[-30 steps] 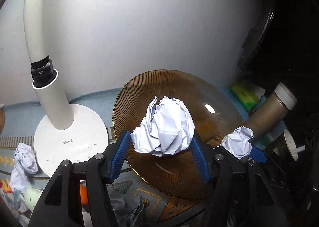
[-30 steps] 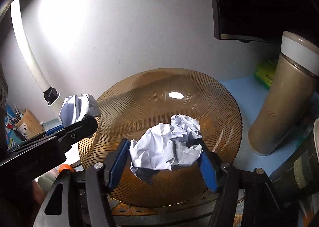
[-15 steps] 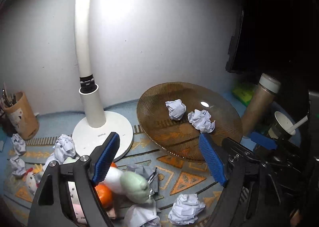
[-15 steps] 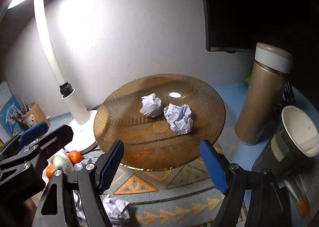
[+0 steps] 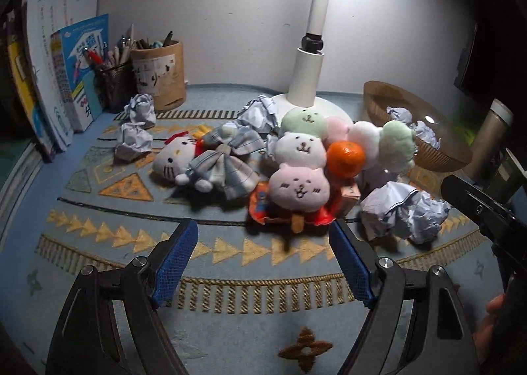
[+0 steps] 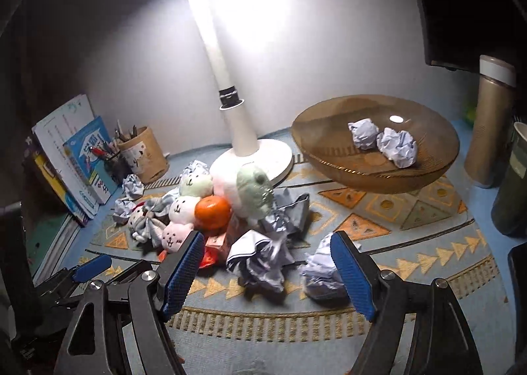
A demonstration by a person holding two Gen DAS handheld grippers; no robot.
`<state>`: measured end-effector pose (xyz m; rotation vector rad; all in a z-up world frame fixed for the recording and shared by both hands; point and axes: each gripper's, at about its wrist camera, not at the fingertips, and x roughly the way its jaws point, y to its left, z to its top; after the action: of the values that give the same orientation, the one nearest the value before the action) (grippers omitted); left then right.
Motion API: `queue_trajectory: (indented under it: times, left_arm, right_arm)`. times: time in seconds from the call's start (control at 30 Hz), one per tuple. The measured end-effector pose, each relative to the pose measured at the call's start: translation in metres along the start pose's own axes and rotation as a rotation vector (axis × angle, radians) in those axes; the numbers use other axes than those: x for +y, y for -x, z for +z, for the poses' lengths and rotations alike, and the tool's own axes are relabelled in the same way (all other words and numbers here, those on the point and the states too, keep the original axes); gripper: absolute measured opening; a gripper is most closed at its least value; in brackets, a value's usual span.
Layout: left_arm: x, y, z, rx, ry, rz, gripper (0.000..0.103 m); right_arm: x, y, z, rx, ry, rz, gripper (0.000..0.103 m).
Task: Organize objects
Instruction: 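Withdraw both grippers from the bowl back over the cluttered rug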
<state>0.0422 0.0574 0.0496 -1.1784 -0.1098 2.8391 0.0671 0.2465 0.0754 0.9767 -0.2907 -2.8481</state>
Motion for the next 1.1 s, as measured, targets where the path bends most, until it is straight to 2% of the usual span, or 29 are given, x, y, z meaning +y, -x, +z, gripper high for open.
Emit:
queue_trajectory:
  times: [0.2,0.4,0.77,0.97,1.1]
  left_arm:
    - [0.028,-0.019,-0.018,0.028,0.045,0.031,0.081]
    - [0.035,-0.022,-0.020,0.024,0.086,0.017,0.081]
    - [0.037,-0.024,-0.021,0.029,0.096,-0.009,0.081]
    - [0.055,-0.025,-0.021,0.053,0.178,-0.049,0.081]
    - [0.070,-0.024,-0.022,0.065,0.202,-0.049,0.081]
  right_arm:
    - [0.016,-0.035,-0.025,0.088,0.046,-0.030,0.078]
    - [0.019,-0.042,-0.030,0.112,0.074,-0.061,0.078]
    - [0.023,-0.045,-0.031,0.122,0.095,-0.077,0.078]
    - [0.035,-0.042,-0.031,0.097,0.145,-0.104,0.078]
    - [0.053,-0.042,-0.029,0.094,0.165,-0.055,0.078]
